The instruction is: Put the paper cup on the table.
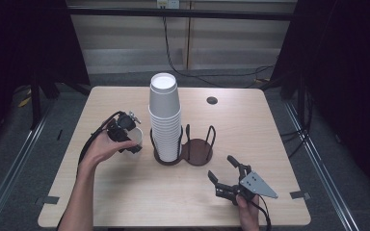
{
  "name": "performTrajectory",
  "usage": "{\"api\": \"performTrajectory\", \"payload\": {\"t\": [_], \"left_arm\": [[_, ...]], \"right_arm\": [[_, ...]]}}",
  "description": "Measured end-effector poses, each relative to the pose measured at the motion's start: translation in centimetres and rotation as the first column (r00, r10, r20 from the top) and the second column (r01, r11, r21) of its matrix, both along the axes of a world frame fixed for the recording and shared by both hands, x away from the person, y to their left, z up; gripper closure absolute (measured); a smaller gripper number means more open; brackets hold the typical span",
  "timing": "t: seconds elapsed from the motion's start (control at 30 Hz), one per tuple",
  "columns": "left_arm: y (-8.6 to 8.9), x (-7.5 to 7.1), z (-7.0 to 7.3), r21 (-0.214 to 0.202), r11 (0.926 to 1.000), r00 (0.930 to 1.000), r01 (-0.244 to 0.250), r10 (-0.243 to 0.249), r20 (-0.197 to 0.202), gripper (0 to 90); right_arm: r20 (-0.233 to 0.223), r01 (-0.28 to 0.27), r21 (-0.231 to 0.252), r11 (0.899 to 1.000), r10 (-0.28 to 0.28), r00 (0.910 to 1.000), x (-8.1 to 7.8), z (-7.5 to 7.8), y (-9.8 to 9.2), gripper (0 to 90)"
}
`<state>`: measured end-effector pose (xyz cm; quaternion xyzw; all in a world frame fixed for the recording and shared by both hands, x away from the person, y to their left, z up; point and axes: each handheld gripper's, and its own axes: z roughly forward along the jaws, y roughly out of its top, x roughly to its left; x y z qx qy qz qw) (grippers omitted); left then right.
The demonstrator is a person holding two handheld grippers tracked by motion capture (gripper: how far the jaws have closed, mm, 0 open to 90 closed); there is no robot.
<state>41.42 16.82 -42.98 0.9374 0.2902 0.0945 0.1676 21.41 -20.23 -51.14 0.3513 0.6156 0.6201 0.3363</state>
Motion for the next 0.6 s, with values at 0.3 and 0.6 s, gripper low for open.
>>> {"api": "performTrajectory", "payload": {"t": [0.3, 0.6], "left_arm": [[0.4, -0.1, -0.7, 0.021, 0.9997, 0.9998, -0.015, 0.015, -0.013, 6.3], [1.9, -0.7, -1.6, -0.039, 0.9992, 0.9999, -0.006, 0.005, -0.014, 9.5]], "right_arm": [[0.000, 0.000, 0.000, 1.000, 0.000, 1.0000, 0.0, 0.0, 0.0, 13.0], [0.000, 0.000, 0.000, 1.000, 0.000, 1.0000, 0.0, 0.0, 0.0, 12.9]]}}
